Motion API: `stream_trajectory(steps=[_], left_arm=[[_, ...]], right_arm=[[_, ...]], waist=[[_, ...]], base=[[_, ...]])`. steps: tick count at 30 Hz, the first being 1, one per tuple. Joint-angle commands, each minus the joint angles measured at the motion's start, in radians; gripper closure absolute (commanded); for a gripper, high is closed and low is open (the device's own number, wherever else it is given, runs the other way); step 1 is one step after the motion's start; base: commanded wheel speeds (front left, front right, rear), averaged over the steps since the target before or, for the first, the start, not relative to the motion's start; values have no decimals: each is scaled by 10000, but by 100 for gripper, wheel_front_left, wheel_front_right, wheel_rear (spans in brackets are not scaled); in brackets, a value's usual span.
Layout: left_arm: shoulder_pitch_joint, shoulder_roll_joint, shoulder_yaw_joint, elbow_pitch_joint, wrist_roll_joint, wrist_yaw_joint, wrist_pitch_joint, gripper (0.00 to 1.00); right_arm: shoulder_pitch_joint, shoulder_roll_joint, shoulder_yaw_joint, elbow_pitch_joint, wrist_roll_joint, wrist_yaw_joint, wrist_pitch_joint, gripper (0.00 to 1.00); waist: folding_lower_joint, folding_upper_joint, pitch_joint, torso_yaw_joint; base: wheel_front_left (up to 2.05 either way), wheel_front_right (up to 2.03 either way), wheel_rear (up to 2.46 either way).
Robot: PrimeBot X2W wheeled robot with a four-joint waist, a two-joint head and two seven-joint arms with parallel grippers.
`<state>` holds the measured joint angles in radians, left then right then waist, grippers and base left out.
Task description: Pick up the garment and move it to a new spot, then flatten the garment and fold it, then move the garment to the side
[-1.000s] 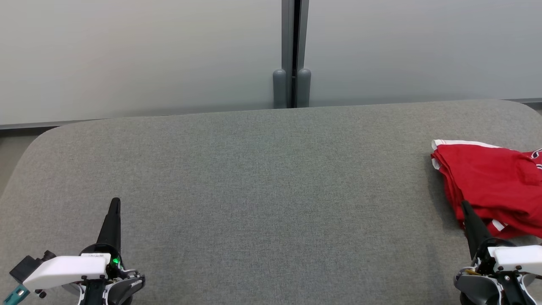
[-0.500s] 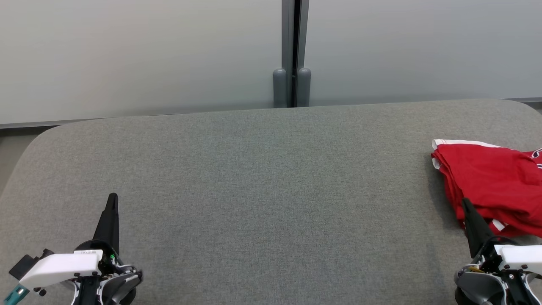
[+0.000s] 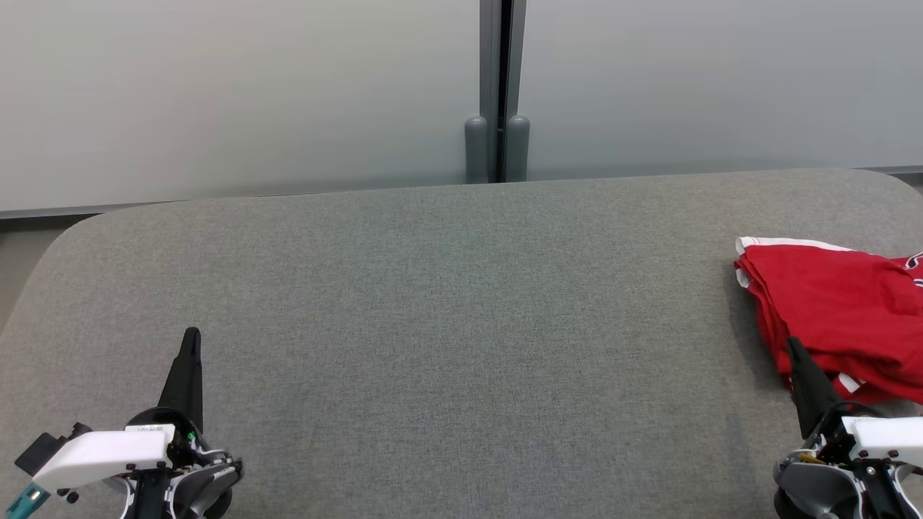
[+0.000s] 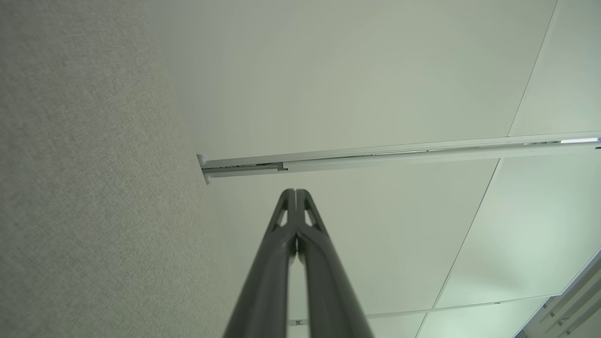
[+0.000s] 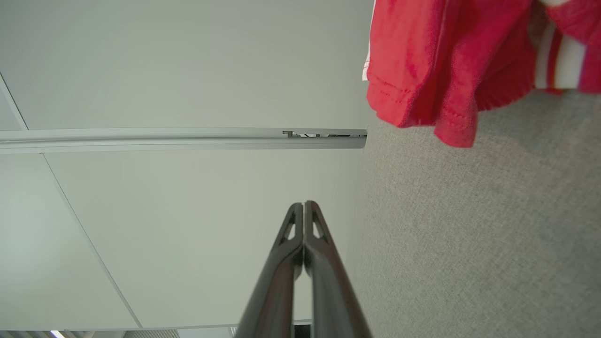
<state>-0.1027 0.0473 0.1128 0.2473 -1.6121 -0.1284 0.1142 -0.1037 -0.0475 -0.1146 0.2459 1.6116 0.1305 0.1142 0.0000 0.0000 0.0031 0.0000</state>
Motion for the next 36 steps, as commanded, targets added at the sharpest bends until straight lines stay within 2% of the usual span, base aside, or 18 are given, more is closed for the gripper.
stream_trajectory(steps=[1, 36], left_arm=[[-125, 56, 45, -33, -13, -49, 37, 100], [-124, 56, 42, -34, -15, -49, 35, 100]], right_arm=[[-83, -37, -22, -33, 23, 4, 38, 100], [-83, -38, -19, -33, 25, 4, 35, 100]], waist=[[0, 0, 0, 0], [0, 0, 0, 0]], base=[[0, 0, 0], [0, 0, 0]])
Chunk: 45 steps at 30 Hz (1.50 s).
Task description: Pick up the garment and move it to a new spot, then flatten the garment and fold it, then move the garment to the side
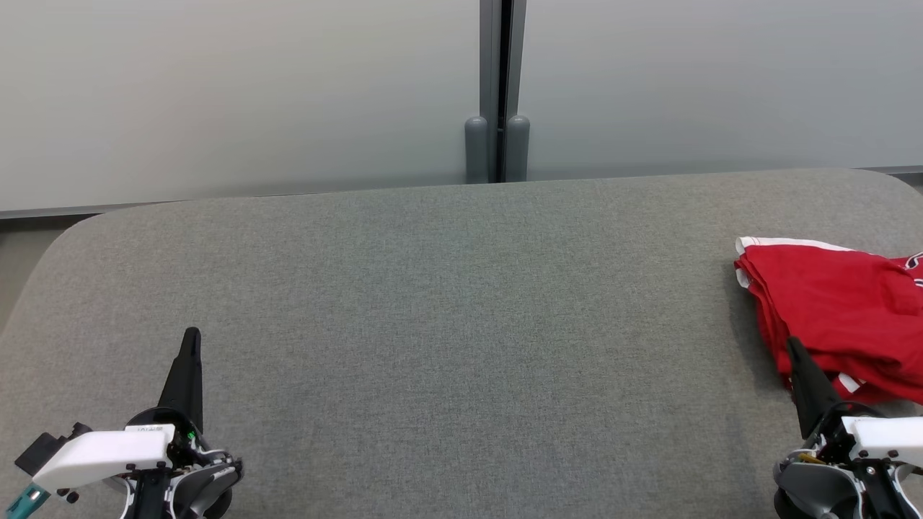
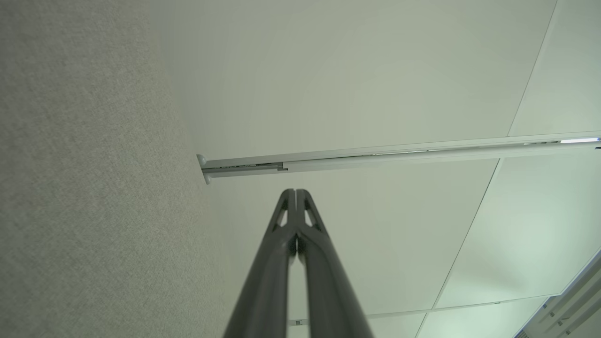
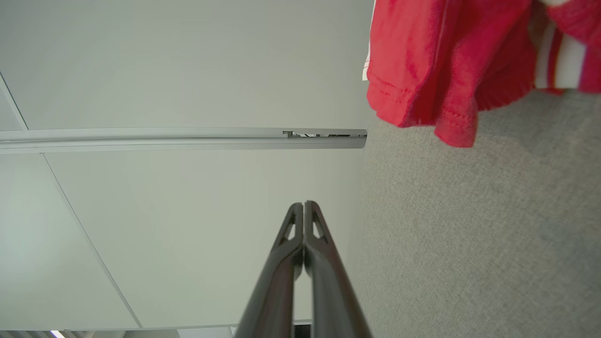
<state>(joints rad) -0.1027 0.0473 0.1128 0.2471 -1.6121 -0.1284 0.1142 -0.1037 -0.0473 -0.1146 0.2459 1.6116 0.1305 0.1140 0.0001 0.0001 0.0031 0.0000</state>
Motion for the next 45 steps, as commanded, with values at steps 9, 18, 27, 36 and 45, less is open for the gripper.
stream_trajectory(steps=[9, 18, 27, 36, 45], left_arm=[[-124, 56, 41, -33, -14, -49, 34, 100], [-124, 56, 41, -33, -14, -49, 34, 100], [-124, 56, 40, -34, -14, -49, 34, 100], [-124, 56, 40, -33, -15, -49, 33, 100], [-124, 54, 40, -33, -15, -42, 33, 100]], right_arm=[[-83, -40, -19, -33, 25, 4, 36, 100], [-83, -40, -18, -33, 26, 2, 36, 100], [-83, -40, -18, -33, 26, 4, 36, 100], [-83, -40, -17, -32, 26, 4, 35, 100], [-83, -40, -17, -32, 27, 4, 35, 100]], waist=[[-1, -1, 0, 0], [-1, -1, 0, 0], [-1, -1, 0, 0], [-1, -1, 0, 0], [-1, -1, 0, 0]], base=[[0, 0, 0], [0, 0, 0], [0, 0, 0], [0, 0, 0], [0, 0, 0]])
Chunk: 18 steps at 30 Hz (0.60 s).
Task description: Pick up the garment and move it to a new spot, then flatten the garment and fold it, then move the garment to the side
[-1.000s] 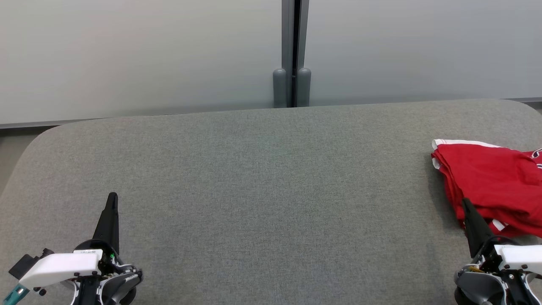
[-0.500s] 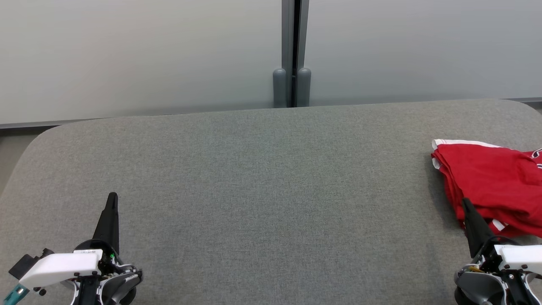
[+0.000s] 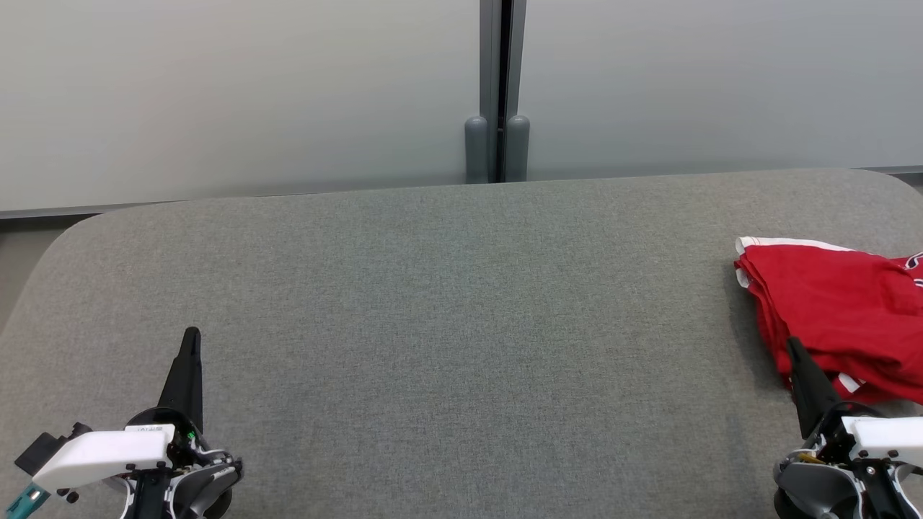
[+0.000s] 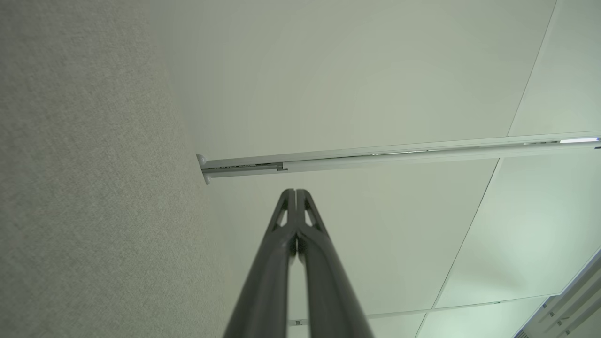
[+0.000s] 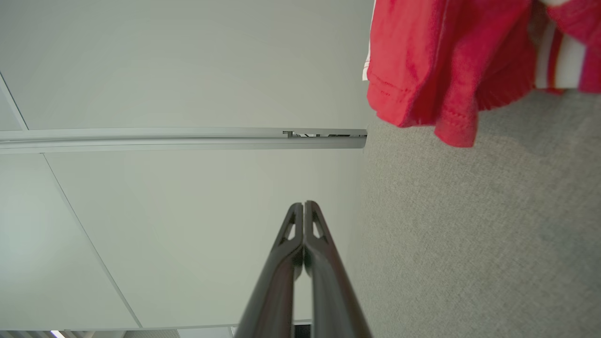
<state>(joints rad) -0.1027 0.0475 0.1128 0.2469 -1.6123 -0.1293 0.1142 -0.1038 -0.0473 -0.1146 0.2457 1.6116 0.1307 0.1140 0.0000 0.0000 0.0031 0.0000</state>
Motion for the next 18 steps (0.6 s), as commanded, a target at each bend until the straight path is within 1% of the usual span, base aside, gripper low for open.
stream_trajectory(steps=[1, 18], left_arm=[[-124, 53, 40, -31, -13, -32, 33, 100], [-124, 53, 39, -32, -13, -31, 32, 100]], right_arm=[[-82, -40, -17, -30, 27, 2, 35, 100], [-82, -41, -16, -30, 27, 2, 34, 100]], waist=[[0, 0, 0, 0], [0, 0, 0, 0]], base=[[0, 0, 0], [0, 0, 0]])
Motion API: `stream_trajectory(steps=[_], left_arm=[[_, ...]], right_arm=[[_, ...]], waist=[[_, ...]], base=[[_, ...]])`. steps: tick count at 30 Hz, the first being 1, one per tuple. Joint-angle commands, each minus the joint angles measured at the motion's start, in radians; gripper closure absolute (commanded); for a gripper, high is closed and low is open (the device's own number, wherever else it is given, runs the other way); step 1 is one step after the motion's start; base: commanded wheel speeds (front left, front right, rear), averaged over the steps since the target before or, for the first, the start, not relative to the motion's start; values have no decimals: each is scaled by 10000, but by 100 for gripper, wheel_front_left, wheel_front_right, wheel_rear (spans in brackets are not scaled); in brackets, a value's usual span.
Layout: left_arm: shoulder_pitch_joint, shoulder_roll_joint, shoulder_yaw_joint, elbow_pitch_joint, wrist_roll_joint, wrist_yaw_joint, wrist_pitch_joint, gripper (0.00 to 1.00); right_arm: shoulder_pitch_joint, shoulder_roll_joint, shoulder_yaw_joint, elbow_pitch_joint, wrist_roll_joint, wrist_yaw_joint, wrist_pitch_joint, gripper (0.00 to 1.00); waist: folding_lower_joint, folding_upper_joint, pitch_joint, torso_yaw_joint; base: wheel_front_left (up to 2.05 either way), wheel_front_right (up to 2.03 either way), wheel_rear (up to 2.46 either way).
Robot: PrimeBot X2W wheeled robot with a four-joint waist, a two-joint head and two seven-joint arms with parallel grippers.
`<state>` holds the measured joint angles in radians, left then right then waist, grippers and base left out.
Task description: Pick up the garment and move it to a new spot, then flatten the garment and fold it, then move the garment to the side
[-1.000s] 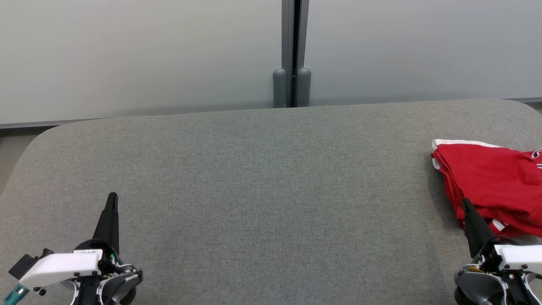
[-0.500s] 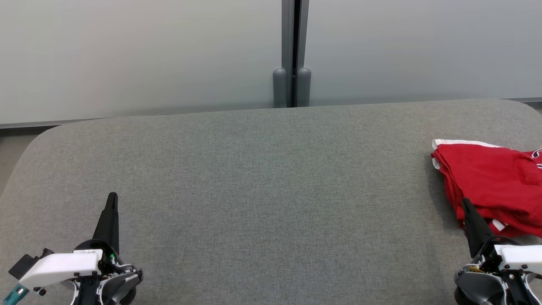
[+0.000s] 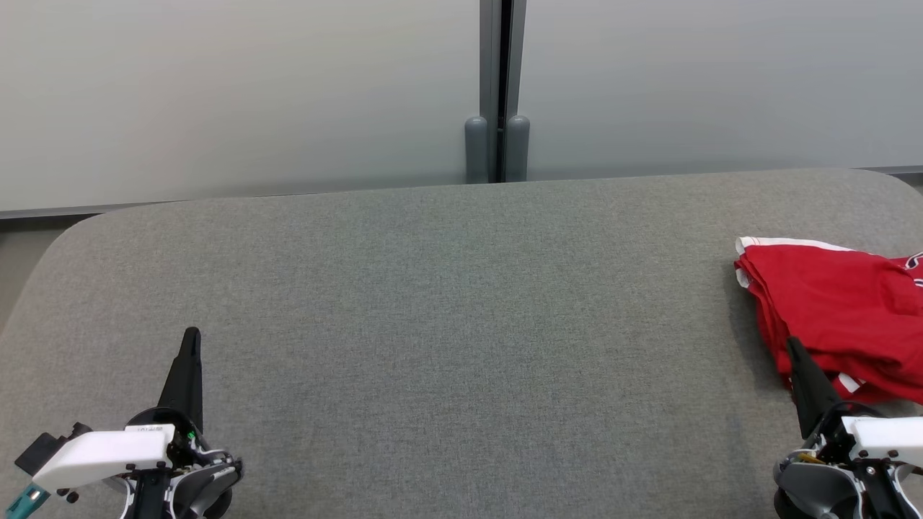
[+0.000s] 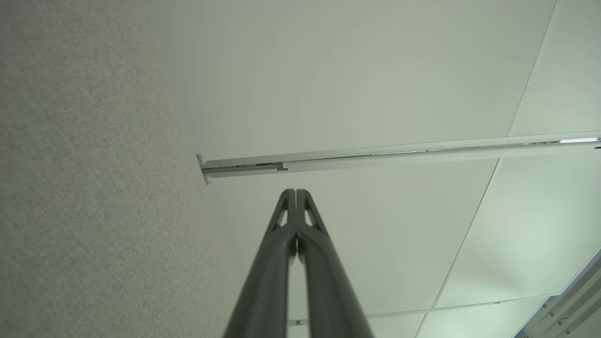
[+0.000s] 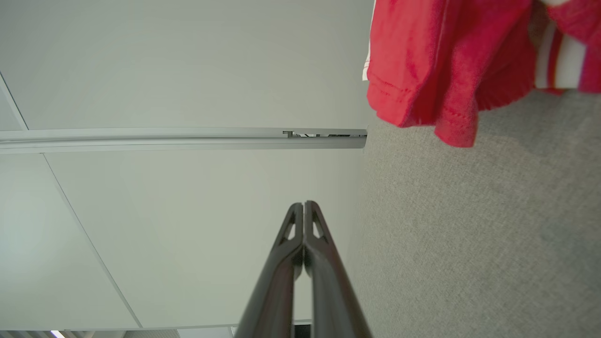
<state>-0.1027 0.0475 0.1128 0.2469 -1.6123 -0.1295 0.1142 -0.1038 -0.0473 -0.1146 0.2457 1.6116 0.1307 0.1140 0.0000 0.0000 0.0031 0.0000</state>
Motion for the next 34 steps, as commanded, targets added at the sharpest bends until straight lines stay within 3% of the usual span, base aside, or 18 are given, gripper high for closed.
stream_trajectory(steps=[1, 34], left_arm=[[-124, 53, 39, -32, -13, -29, 32, 100], [-124, 53, 38, -31, -14, -29, 32, 100]], right_arm=[[-82, -41, -16, -30, 27, 2, 34, 100], [-82, -41, -15, -30, 28, 2, 33, 100]], waist=[[0, 0, 0, 0], [0, 0, 0, 0]], base=[[0, 0, 0], [0, 0, 0]])
